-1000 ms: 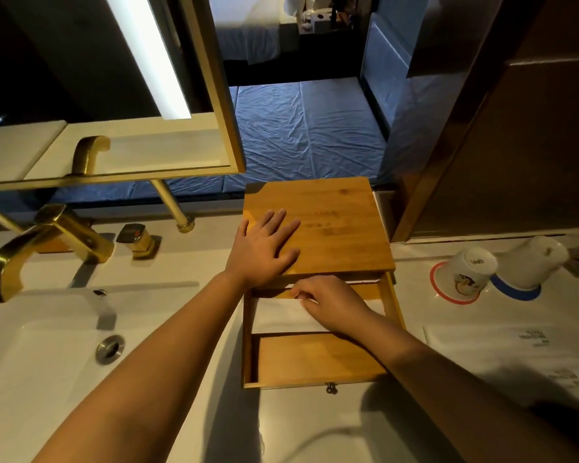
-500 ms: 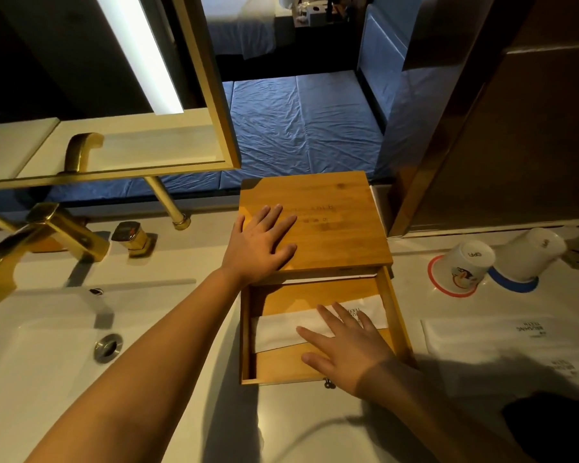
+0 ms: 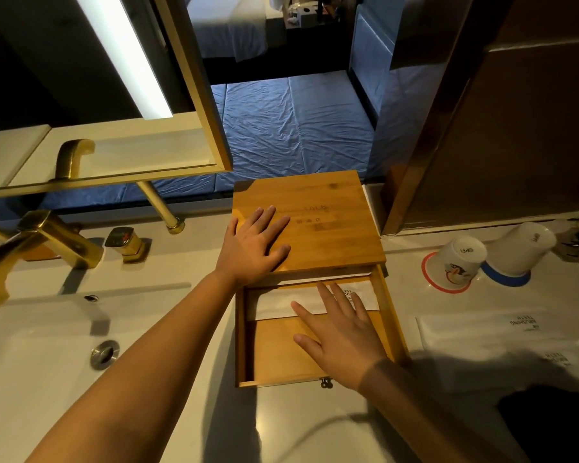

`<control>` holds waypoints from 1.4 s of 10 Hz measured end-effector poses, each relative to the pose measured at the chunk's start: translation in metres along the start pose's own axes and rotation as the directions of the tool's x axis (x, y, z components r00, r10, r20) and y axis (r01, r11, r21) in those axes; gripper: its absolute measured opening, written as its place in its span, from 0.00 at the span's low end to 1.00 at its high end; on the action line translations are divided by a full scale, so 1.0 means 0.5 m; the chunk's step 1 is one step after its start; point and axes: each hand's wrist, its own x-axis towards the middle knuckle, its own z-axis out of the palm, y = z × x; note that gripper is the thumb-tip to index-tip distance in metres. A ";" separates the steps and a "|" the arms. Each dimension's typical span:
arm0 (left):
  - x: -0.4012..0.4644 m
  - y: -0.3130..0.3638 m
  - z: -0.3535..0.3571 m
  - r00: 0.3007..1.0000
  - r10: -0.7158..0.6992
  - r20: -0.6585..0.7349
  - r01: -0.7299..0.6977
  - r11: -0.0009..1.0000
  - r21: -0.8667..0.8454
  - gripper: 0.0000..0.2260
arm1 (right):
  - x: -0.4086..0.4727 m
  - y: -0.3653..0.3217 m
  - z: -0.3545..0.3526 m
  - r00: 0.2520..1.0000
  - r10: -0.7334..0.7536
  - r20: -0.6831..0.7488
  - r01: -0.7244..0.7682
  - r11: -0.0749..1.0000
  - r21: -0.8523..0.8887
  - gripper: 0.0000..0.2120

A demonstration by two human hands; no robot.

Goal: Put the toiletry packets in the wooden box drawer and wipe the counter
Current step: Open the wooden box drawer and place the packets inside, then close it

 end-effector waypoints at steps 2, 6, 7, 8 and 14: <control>0.002 0.000 0.001 1.000 -0.003 0.003 0.003 1.000 0.015 0.27 | -0.004 -0.003 -0.009 0.994 0.037 0.105 -0.046 0.995 0.084 0.27; 0.001 -0.005 0.002 1.000 0.002 -0.010 -0.002 0.999 0.035 0.27 | -0.091 0.095 -0.037 0.965 0.017 -0.262 0.062 0.955 0.291 0.20; 0.001 -0.006 0.002 1.000 -0.004 0.001 0.004 0.999 0.049 0.28 | -0.151 0.170 -0.045 0.866 0.130 -0.483 0.006 0.963 0.269 0.14; 0.002 -0.006 0.002 1.000 -0.004 0.010 0.003 0.999 0.050 0.28 | -0.197 0.275 -0.039 0.832 0.273 -0.483 -0.173 0.955 0.241 0.14; -0.001 0.003 -0.005 1.000 -0.006 0.017 0.005 0.998 0.066 0.30 | -0.211 0.376 -0.005 0.728 0.304 -0.615 -0.367 0.930 0.025 0.12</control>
